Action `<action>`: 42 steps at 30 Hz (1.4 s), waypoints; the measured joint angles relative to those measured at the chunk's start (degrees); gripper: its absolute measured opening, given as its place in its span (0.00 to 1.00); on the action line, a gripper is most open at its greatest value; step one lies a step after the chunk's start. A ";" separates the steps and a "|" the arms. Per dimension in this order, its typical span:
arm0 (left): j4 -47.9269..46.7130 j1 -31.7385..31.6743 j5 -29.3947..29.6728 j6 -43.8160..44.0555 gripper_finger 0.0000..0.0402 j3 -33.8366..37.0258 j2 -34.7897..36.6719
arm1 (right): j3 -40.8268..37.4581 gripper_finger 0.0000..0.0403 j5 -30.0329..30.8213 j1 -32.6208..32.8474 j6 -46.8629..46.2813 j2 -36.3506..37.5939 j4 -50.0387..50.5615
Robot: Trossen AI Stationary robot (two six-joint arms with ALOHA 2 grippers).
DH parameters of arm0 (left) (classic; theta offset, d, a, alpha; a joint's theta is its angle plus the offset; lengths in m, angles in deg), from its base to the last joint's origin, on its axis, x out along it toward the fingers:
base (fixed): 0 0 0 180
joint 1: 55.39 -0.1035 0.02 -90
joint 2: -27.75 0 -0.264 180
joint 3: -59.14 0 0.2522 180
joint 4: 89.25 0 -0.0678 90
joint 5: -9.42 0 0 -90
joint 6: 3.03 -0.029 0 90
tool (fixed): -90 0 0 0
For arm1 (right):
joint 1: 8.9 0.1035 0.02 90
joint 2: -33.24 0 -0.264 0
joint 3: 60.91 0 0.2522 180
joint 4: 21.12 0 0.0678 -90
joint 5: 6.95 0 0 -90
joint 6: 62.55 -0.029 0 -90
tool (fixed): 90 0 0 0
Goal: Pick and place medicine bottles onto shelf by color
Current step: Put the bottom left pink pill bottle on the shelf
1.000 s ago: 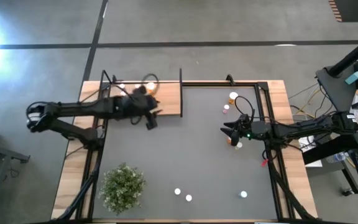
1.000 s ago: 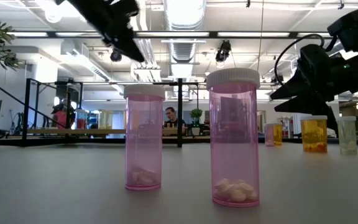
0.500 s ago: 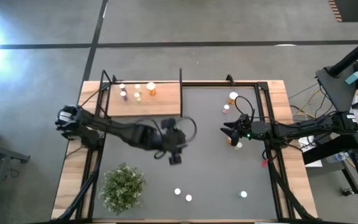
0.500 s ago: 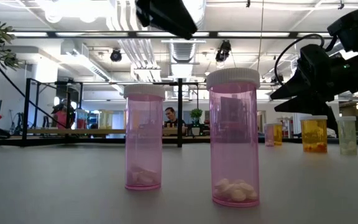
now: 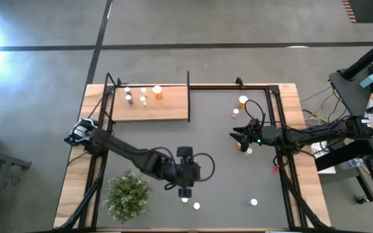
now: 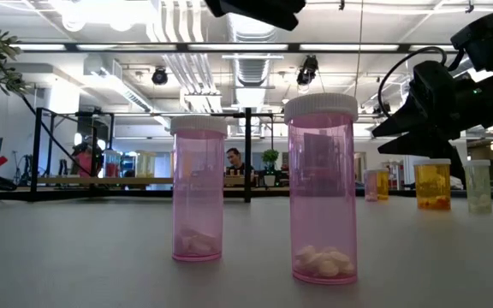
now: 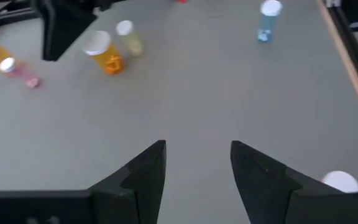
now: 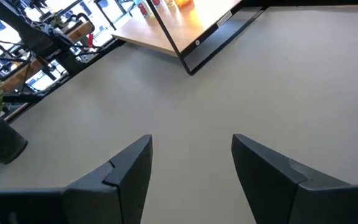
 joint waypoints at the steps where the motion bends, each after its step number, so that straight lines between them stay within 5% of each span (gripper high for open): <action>1: 0.10 0.38 -0.01 -0.01 0.41 -0.44 -0.48 | 0.00 0.52 0.00 0.00 0.00 0.00 -0.02; 20: 0.58 8.57 -5.64 6.12 0.41 2.00 -3.45 | 0.00 0.52 0.01 -0.01 0.00 -0.01 0.02; 31: 1.71 11.04 -5.38 4.19 0.60 6.36 -3.47 | 0.00 0.52 0.00 0.00 0.00 -0.01 0.00; 42: 4.02 10.76 -5.17 4.39 0.62 7.93 -8.41 | 0.00 0.52 0.01 0.01 0.00 -0.01 0.02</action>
